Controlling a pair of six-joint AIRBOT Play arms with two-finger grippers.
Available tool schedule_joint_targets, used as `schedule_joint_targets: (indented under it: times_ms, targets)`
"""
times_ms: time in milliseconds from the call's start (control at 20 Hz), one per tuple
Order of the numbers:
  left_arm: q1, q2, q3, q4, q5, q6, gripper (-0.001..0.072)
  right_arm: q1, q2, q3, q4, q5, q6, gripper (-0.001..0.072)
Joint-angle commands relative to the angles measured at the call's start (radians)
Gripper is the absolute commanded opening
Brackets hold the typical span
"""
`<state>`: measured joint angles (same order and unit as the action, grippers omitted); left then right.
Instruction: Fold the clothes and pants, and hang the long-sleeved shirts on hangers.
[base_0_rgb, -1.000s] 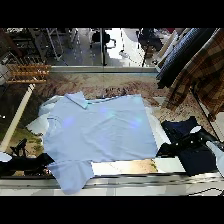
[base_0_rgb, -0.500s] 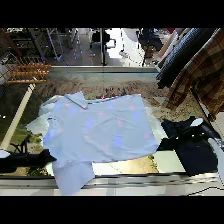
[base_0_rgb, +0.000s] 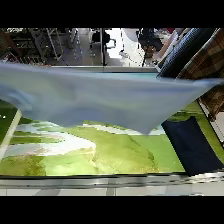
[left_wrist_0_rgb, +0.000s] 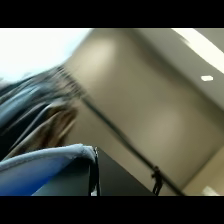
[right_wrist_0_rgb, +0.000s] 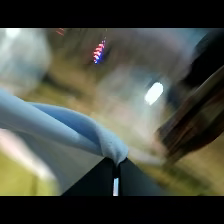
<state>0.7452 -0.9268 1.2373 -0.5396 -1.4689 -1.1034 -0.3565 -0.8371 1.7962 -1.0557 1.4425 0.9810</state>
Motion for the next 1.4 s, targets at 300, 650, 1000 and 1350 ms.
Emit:
schedule_joint_targets:
  times_ms: [300, 650, 1000, 1350]
  targets:
    - [0.054, -0.064, 0.367, -0.259, 0.258, 0.002, 0.0005, 0.001, 0.056, 0.275, 0.102, -0.470, 0.055, 0.0014]
    - [-0.196, -0.278, 0.316, 0.663, 0.210, -0.055, 0.0005, 0.116, -0.328, 0.011, 0.204, -0.214, 0.053, 0.0015]
    - [-0.421, -0.679, 0.154, 0.973, 0.601, -0.030, 0.0006, 0.270, -0.803, -0.211, 0.047, -0.625, 0.057, 0.0015]
    - [-0.422, -0.909, 0.194, 0.893, 0.626, -0.034, 0.0004, 0.267, -0.994, -0.207, 0.050, -0.681, 0.072, 0.0015]
